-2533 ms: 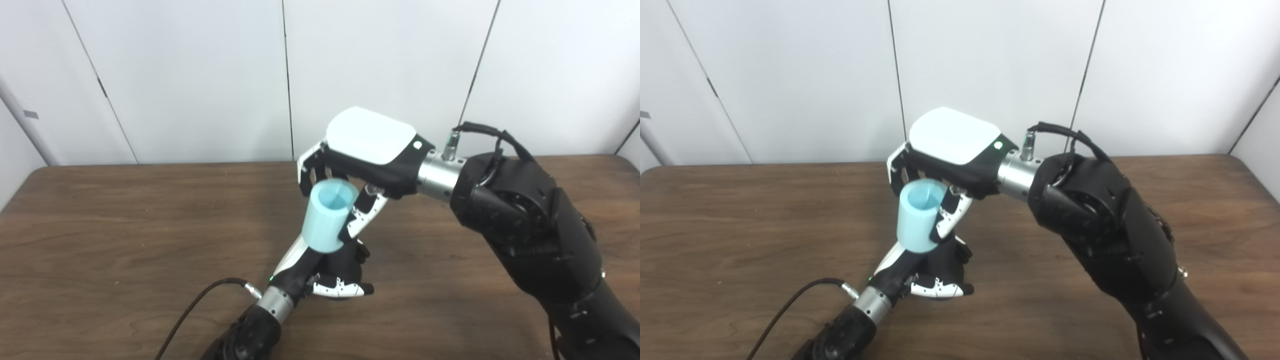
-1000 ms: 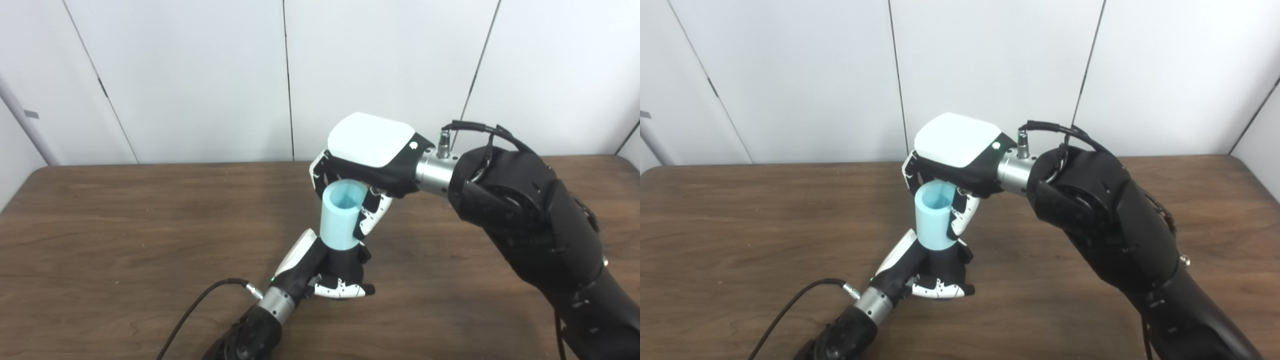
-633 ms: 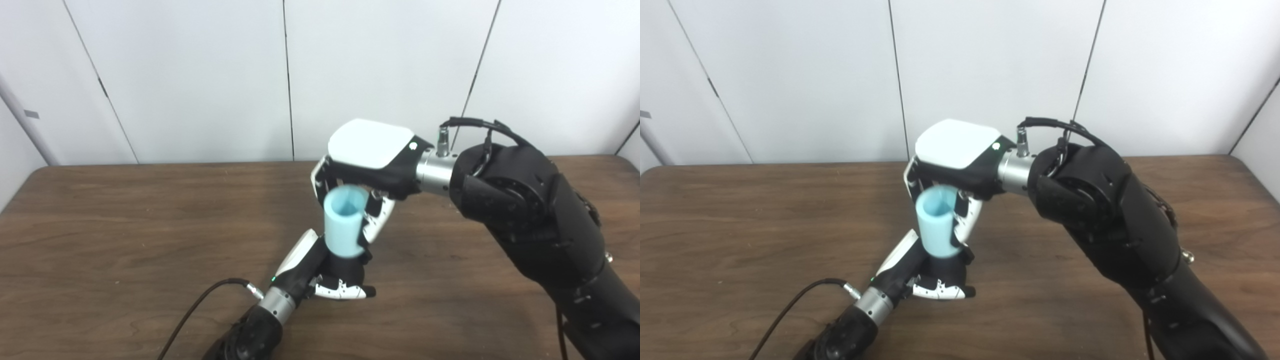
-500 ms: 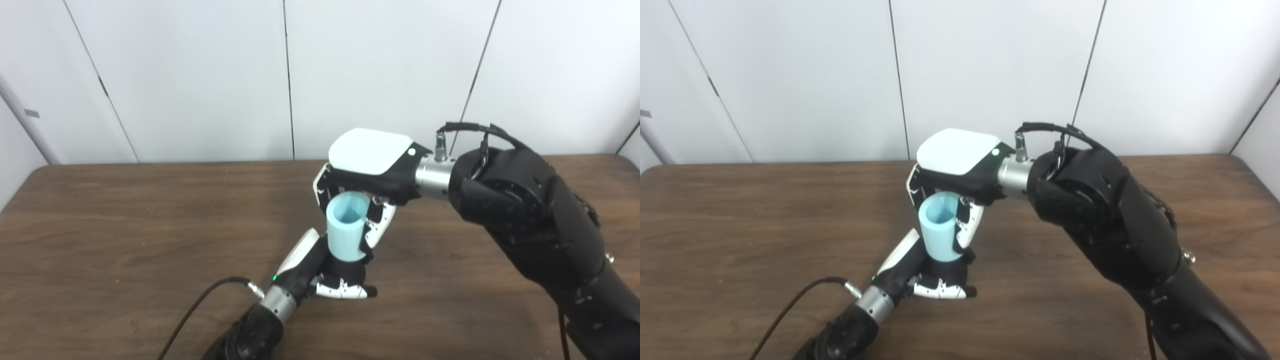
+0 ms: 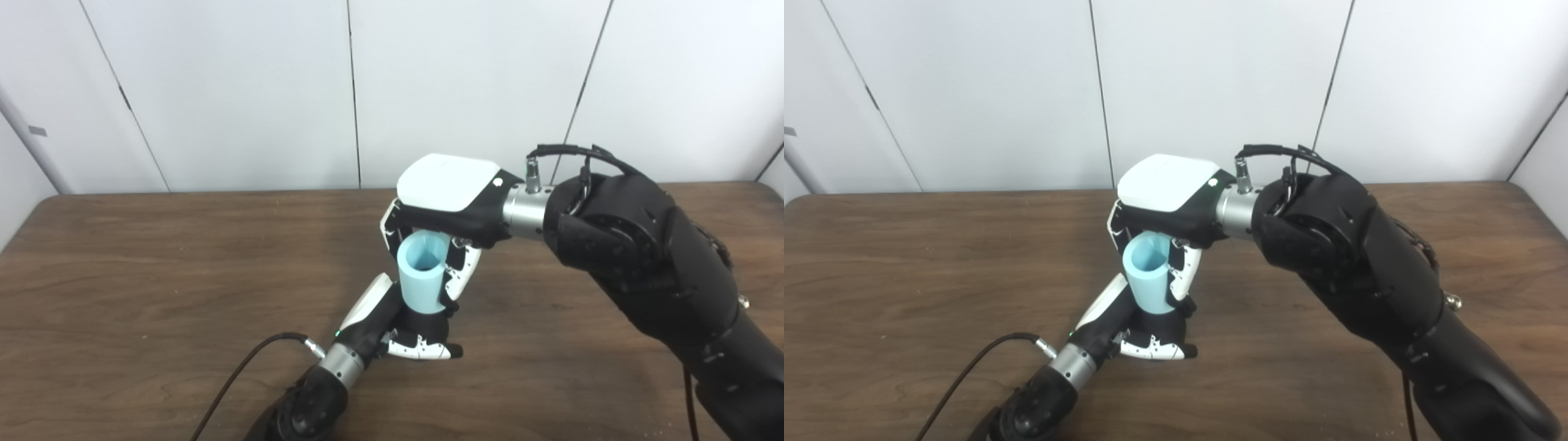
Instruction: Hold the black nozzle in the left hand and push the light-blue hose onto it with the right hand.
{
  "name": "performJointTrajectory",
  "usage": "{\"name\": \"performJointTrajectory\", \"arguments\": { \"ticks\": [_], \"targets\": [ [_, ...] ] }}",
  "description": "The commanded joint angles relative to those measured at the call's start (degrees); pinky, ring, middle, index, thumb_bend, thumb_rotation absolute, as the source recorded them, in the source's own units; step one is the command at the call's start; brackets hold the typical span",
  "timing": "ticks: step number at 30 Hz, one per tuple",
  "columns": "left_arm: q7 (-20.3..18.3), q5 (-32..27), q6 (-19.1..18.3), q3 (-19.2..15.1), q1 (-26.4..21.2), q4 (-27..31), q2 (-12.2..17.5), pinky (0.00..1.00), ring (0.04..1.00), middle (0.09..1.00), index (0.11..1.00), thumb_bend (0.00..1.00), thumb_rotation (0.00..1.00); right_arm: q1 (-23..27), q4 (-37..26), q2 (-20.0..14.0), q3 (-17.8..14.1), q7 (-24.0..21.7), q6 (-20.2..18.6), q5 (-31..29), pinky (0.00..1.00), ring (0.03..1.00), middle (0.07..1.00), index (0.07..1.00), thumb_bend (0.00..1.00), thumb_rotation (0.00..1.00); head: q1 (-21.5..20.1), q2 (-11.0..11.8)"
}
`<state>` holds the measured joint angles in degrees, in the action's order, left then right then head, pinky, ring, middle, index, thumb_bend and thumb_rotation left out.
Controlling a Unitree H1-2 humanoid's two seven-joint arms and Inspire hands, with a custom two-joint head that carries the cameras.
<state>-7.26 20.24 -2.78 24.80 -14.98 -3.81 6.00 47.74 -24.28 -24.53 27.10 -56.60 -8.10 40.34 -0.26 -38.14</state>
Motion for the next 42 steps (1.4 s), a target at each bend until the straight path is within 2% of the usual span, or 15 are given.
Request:
{"name": "performJointTrajectory", "arguments": {
  "ticks": [1,5,12,17,21,28,33,34,35,37,41,42],
  "targets": [
    [-3.82,0.30,-3.67,1.23,2.11,-2.44,0.37,0.85,0.566,0.535,0.455,0.52,0.00,0.52,0.08,-1.80,0.61,-1.06,1.98,0.62,0.29,0.402,0.521,0.496,0.52,0.00,0.00,-0.08],
    [-3.84,0.43,-3.77,1.28,2.22,-2.28,0.46,0.86,0.609,0.548,0.445,0.51,0.00,-1.19,0.14,-1.98,0.39,0.50,3.14,1.28,0.31,0.417,0.522,0.492,0.52,0.00,-0.07,-0.10],
    [-3.94,0.37,-4.21,1.23,2.31,-1.97,0.44,0.87,0.607,0.544,0.448,0.51,0.00,-3.70,0.30,-2.65,-1.09,2.31,3.25,0.36,0.38,0.446,0.534,0.464,0.52,0.00,-0.02,-0.21],
    [-4.26,0.38,-4.59,1.26,2.49,-1.52,0.46,0.87,0.598,0.540,0.451,0.51,0.00,-4.39,0.41,-3.28,-2.82,2.55,2.43,-2.25,0.39,0.451,0.525,0.467,0.52,0.00,-0.14,-0.23],
    [-4.55,0.53,-4.72,1.35,2.56,-1.29,0.62,0.87,0.597,0.548,0.446,0.51,0.00,-4.83,1.36,-3.68,-4.85,2.50,0.78,-6.59,0.41,0.461,0.497,0.477,0.52,0.00,-0.30,-0.28],
    [-4.91,0.68,-4.75,1.20,2.40,-1.47,0.51,0.87,0.604,0.549,0.446,0.51,0.00,-6.21,1.44,-3.64,-5.24,3.23,-0.99,-9.21,0.40,0.457,0.493,0.482,0.52,0.00,-0.37,-0.21],
    [-4.90,0.69,-4.58,1.18,2.37,-1.51,0.46,0.87,0.605,0.549,0.446,0.51,0.00,-6.25,0.91,-3.06,-5.23,3.93,-2.33,-9.79,0.34,0.388,0.490,0.549,0.51,0.00,-0.22,-0.20],
    [-4.86,0.65,-4.51,1.14,2.36,-1.53,0.43,0.87,0.605,0.549,0.446,0.51,0.00,-6.43,0.55,-2.81,-5.51,4.93,-1.68,-10.09,0.35,0.431,0.479,0.537,0.52,0.00,-0.22,-0.20],
    [-4.83,0.62,-4.47,1.12,2.35,-1.54,0.39,0.87,0.605,0.548,0.447,0.51,0.00,-6.56,0.22,-2.61,-5.73,5.93,-0.89,-10.35,0.48,0.585,0.635,0.656,0.78,0.14,-0.17,-0.17],
    [-4.78,0.61,-4.43,1.09,2.34,-1.55,0.33,0.87,0.605,0.548,0.447,0.51,0.00,-6.75,-0.06,-2.48,-5.92,7.74,0.81,-10.69,0.59,0.700,0.744,0.731,0.94,0.23,-0.16,-0.21],
    [-4.57,0.47,-4.36,0.85,2.42,-1.62,0.18,0.87,0.608,0.550,0.446,0.51,0.00,-7.17,0.51,-2.19,-6.04,12.70,8.01,-9.57,0.86,0.871,0.884,0.789,1.00,0.33,-0.11,-0.23],
    [-4.52,0.52,-4.47,0.83,2.50,-1.52,0.12,0.87,0.608,0.549,0.446,0.51,0.00,-7.22,0.79,-2.14,-5.97,13.69,10.03,-9.02,0.89,0.886,0.897,0.794,1.00,0.34,-0.03,-0.25]
  ]
}}
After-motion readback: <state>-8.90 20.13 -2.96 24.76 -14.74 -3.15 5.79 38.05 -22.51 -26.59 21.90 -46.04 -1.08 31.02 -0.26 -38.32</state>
